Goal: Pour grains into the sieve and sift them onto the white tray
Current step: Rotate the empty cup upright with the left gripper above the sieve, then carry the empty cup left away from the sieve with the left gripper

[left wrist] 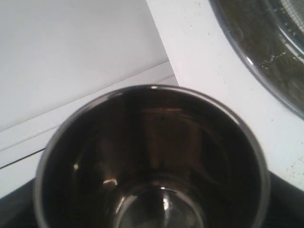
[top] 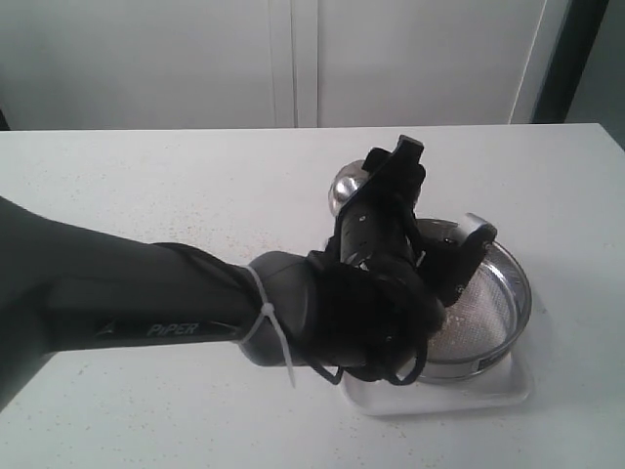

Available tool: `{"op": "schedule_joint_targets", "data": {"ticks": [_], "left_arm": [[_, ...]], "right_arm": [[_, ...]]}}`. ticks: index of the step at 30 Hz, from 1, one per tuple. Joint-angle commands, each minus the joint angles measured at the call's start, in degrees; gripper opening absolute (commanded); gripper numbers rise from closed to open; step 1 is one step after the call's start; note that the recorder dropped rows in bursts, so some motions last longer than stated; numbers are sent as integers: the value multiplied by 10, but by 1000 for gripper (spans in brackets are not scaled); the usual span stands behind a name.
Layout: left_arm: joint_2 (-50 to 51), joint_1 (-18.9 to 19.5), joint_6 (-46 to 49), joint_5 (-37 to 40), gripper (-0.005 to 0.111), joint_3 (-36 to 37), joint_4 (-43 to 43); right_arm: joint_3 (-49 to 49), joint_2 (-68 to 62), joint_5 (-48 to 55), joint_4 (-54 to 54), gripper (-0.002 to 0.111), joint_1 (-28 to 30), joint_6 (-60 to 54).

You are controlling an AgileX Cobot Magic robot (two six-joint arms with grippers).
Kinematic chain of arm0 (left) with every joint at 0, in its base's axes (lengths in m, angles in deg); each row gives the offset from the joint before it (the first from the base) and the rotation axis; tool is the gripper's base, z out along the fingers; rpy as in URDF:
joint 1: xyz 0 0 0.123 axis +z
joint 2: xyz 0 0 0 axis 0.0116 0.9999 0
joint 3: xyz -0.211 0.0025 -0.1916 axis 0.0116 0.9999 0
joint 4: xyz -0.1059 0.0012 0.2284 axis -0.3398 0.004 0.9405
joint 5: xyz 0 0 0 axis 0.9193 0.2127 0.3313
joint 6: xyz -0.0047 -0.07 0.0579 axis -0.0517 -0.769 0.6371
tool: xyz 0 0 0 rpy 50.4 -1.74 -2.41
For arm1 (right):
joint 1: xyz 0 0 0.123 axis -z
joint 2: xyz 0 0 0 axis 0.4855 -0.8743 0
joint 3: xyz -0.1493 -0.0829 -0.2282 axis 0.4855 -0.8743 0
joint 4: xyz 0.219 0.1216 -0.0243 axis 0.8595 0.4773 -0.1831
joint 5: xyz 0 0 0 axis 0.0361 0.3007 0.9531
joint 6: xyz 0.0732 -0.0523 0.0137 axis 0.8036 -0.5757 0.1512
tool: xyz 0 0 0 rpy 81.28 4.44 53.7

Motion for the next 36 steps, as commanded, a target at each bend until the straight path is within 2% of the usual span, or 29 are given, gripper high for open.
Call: {"op": "schedule_joint_targets", "data": {"ticks": [1,11,18,28,36], "left_arm": [[-31,1,-29,15,0,-4,-17],[-64,4,-29,-30,0,-4,-128],[-91,24,-32,-88,0,-4,-213],[-137,97,-32,-241,0,-4,-411],[-150,147,-30,-253,0,-4,-504]], "right_arm": [[-3,3,-4,0,0,-2,2],[-3,3,-4,0,0,-2,2],[-3,3,-4,0,0,-2,2],[-3,3,-4,0,0,-2,2],[-3,3,-4,0,0,-2,2]]}}
